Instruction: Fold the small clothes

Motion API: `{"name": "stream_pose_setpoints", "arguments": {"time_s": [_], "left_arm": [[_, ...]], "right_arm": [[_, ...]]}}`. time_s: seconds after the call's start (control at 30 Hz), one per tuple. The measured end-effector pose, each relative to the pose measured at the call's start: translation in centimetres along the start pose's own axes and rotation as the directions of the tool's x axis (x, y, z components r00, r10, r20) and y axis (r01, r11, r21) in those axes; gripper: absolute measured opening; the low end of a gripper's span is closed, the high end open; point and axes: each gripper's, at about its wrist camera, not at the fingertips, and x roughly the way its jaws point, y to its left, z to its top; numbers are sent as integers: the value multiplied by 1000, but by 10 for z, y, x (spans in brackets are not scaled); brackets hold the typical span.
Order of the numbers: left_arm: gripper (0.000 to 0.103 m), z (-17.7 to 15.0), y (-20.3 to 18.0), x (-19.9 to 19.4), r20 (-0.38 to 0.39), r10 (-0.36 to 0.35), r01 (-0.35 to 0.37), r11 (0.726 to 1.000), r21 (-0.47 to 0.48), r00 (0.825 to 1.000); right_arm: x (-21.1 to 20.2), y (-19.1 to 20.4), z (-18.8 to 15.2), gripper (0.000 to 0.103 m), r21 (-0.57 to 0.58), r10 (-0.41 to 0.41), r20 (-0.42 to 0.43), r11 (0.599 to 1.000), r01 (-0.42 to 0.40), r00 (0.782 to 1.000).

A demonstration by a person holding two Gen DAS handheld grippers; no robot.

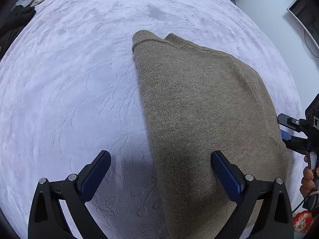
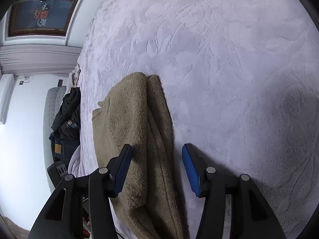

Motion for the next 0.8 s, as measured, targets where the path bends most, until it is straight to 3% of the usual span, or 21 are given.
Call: {"name": "stream_pose_setpoints", "arguments": {"time_s": [0.07,0.47,0.57,0.63,0.7,0.8], "left_arm": [[101,0,0,0,1,1,-1,1000,2,1000],[101,0,-1,4,-8,-15,15,1000,-7,1000],[101,1,1,8,-34,-74,73,997,-17,997],[101,0,5,11,-71,-178,175,984,-43,981],[101,-1,9,13,-105,-288,283,957,-57,952],[101,-4,7,13,-135,-364,365,931,-23,921]], "right_arm": [[0,-2,-2,62,-10,5,-10,1000,-5,1000],[17,-1,6,65,-39,23,-72,999,-26,997],[18,-4,9,65,-42,36,-85,998,-40,996],[20,-3,11,65,-45,47,-96,998,-52,994],[22,-3,14,65,-51,67,-110,996,-73,992],[29,1,21,65,-82,89,-148,991,-102,985]]}}
